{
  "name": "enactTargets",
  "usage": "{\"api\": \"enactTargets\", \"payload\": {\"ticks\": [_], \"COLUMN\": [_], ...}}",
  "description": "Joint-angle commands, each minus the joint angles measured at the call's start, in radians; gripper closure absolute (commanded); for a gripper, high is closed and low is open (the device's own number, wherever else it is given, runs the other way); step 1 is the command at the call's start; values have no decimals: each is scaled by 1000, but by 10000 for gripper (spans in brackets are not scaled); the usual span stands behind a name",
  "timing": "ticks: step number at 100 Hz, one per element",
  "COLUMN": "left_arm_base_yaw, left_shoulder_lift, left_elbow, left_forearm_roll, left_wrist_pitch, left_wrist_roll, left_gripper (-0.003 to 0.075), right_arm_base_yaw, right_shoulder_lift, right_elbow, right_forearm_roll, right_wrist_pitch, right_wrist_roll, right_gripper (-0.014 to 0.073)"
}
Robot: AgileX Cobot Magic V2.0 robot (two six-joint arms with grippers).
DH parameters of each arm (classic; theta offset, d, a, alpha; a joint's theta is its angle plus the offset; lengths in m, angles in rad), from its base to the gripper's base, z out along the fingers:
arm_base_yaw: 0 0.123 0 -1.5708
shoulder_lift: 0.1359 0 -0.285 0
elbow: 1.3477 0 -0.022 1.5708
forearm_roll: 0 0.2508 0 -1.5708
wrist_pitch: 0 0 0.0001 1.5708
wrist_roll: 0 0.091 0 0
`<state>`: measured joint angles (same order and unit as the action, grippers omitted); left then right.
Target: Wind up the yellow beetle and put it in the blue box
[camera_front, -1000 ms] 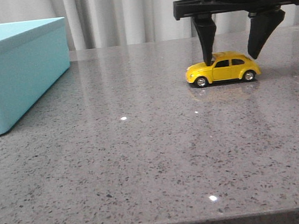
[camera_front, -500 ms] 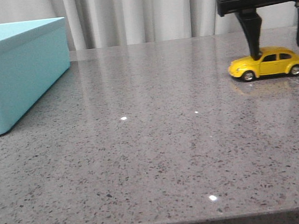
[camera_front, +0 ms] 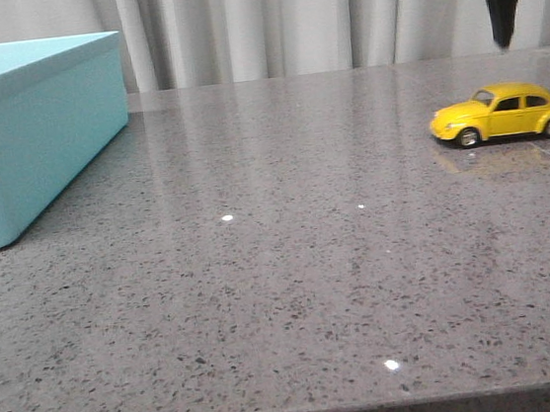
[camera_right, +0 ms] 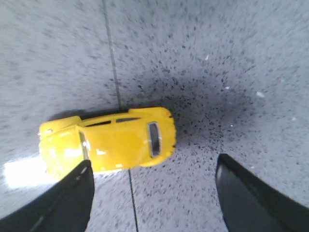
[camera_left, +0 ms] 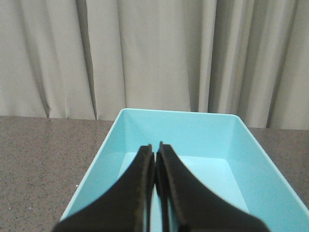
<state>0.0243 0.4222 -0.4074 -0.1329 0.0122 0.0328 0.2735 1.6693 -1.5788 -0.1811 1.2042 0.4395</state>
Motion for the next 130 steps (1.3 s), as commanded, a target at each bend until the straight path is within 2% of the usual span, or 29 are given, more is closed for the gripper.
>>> {"api": "enactTargets", "payload": {"ticks": [1,57,85,115,121,130], "left_arm_base_yaw": [1,1,1,1,1,1], "left_shoulder_lift": [14,22,114,283,330,401], "left_elbow": [-32,-41,-160,-382,-431,-510], "left_forearm_roll": [-8,-8,-8,-8,-22,-116], "left_wrist_pitch": [-101,-67,107,343,395,457], "left_wrist_roll": [-11,-11,-11,-9,24,166], "left_gripper": [739,739,739,738,738,738], "right_arm_base_yaw": [8,20,111,131,131,131], "right_shoulder_lift": [-108,-318,-448,-649,-702,-771], "right_elbow": [-24,-22,58,292,351,427], "right_forearm_roll": [-9,34,34,34,34,34], "right_wrist_pitch": [-38,-79,-231,-439,-502,-567], "right_wrist_roll": [-18,-73,-75,-75,-75,-75], "right_gripper": [64,64,64,64,64,64]}}
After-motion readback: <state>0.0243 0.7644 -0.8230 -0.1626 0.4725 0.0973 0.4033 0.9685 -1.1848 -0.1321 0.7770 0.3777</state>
